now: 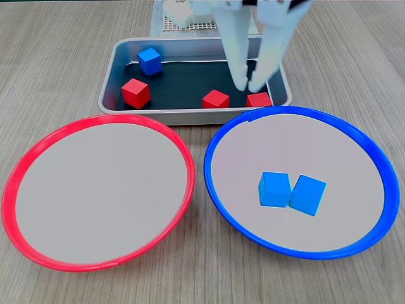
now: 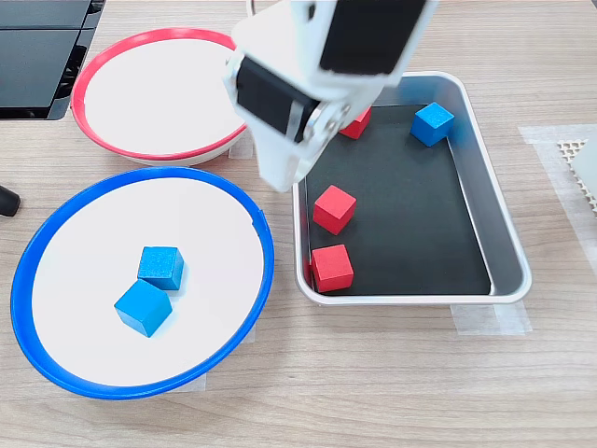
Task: Move six blocks tray to matching dishes
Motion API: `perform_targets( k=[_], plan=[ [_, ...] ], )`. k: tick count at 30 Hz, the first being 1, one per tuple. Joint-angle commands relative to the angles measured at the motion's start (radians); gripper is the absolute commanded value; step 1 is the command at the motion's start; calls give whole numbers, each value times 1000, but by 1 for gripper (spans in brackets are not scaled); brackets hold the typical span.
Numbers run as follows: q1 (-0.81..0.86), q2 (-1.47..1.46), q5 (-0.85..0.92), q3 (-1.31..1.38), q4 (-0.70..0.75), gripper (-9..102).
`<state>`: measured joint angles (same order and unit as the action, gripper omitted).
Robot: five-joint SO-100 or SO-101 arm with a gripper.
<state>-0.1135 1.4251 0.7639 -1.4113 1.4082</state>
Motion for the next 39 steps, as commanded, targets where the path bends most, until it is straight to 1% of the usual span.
perform_targets(
  k=[1,3,6,8,12,16,27,34,38,39],
  plan=[
    [71,144,120,-75,141,1],
    [124,190,164,-135,167,9],
    [193,202,204,-212,132,22],
    [209,184,230,-236,100,25],
    [198,143,252,-250,44,25],
    [164,71,265,-252,-3,23],
    [143,-67,250,-245,-98,18],
    [123,-63,299,-273,-104,9],
    [130,-20,390,-299,-57,0],
    [135,-11,400,-301,-43,0]
  ],
)
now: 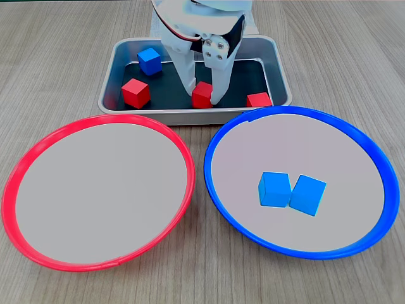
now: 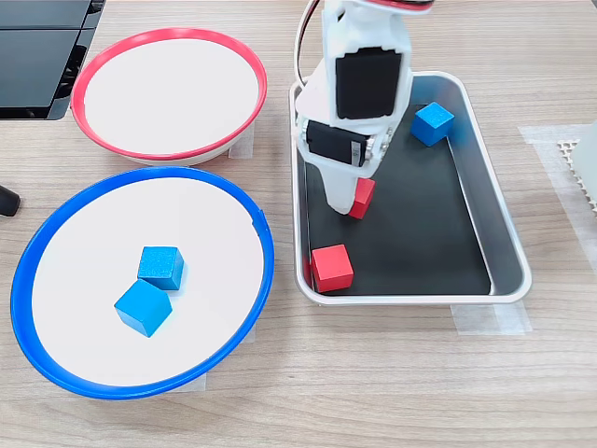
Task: Move six blocks tray to matching dishes
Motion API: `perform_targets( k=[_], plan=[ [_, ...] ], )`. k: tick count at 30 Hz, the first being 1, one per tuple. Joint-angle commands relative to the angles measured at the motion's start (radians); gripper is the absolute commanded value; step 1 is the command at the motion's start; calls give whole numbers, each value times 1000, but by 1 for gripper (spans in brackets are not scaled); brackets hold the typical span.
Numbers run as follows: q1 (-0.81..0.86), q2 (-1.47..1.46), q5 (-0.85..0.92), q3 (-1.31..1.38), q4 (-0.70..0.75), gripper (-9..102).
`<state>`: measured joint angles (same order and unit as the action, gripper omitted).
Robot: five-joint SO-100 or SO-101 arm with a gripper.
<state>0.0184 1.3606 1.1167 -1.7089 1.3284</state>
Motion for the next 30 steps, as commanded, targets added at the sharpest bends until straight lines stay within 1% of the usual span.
perform_targets(
  k=[1,6,7,9,10,11,13,14,18,20,25,28,30],
  plan=[
    [11,67,63,9,78,0],
    [67,146,86,241,400,0],
    [80,155,74,302,437,0],
    [115,156,25,425,439,0],
    [133,147,3,471,411,0],
    [149,138,-29,500,353,0],
    [179,107,-69,525,206,0],
    [198,74,-84,528,106,0],
    [230,-37,-92,537,-78,1],
    [238,-91,-107,537,-153,3],
    [247,-184,-146,535,-264,12],
    [256,-189,-175,532,-264,19],
    [262,-163,-176,517,-252,20]
  ],
)
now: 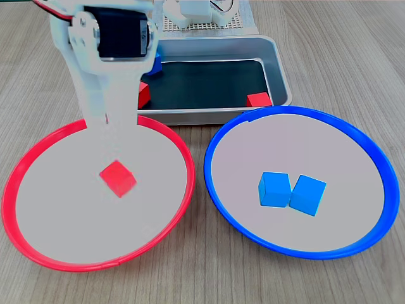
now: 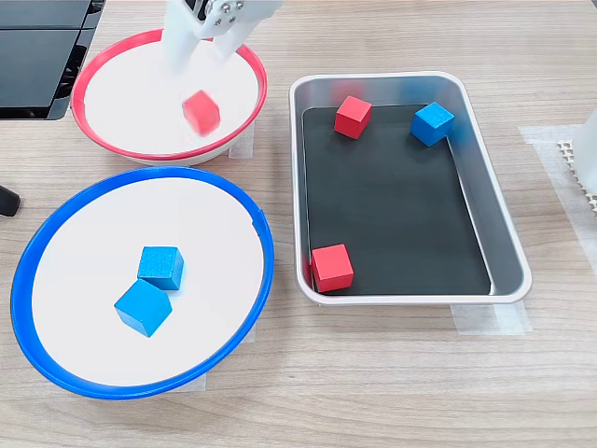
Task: Move six blocks tray to matching dishes
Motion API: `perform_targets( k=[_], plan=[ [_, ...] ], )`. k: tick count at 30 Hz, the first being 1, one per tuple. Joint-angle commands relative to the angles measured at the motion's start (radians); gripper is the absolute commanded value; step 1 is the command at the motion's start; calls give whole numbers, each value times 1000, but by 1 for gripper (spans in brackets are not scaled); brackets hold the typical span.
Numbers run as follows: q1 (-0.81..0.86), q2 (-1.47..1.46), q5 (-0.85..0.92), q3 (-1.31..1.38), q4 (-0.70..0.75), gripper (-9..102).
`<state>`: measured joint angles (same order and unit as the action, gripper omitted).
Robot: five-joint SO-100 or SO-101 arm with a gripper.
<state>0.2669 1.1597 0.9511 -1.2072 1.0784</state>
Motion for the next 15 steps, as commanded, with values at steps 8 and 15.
perform_targets(
  k=[8,15],
  plan=[
    [67,316,298,-176,295,0],
    [178,514,577,-512,273,13]
  ],
)
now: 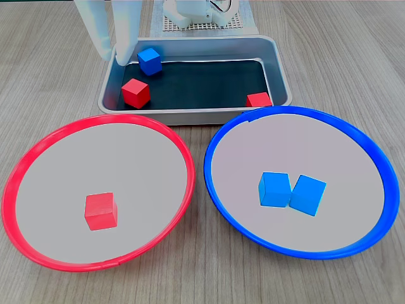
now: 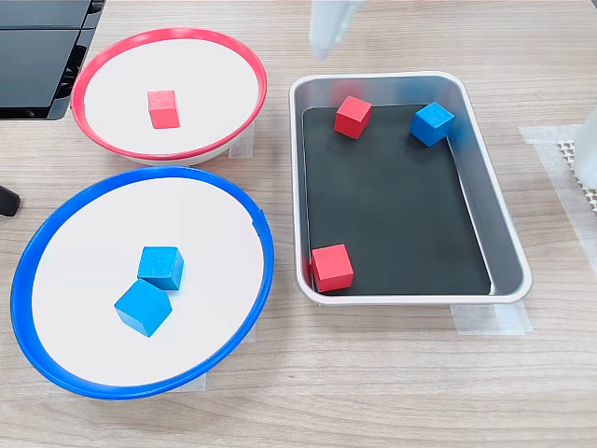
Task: Move six blocks tray to matching dishes
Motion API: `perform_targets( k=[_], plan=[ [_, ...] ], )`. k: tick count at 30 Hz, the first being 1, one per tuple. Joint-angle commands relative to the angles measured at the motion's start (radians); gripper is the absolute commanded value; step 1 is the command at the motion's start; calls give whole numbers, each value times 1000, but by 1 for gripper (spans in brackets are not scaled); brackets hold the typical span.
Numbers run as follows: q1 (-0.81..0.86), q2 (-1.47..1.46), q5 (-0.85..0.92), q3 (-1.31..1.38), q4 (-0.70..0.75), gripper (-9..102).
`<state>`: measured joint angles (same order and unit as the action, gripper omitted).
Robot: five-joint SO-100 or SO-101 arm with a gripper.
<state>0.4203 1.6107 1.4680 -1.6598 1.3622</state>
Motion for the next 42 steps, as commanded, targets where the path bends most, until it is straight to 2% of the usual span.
perform_targets(
  k=[1,5,12,23,31,34,35,37,39,42],
  plan=[
    [41,74,72,-98,-26,17],
    [49,63,57,-160,-75,22],
    [2,15,-3,-219,-166,20],
    [-8,-49,52,-287,-284,17],
    [-61,0,67,-295,-267,0],
    [-144,54,-44,-201,-120,0],
    [-195,60,-144,-110,-37,0],
    [-252,46,-295,29,26,0],
    [-284,8,-428,170,49,0],
    [-291,-80,-571,337,2,0]
  ],
)
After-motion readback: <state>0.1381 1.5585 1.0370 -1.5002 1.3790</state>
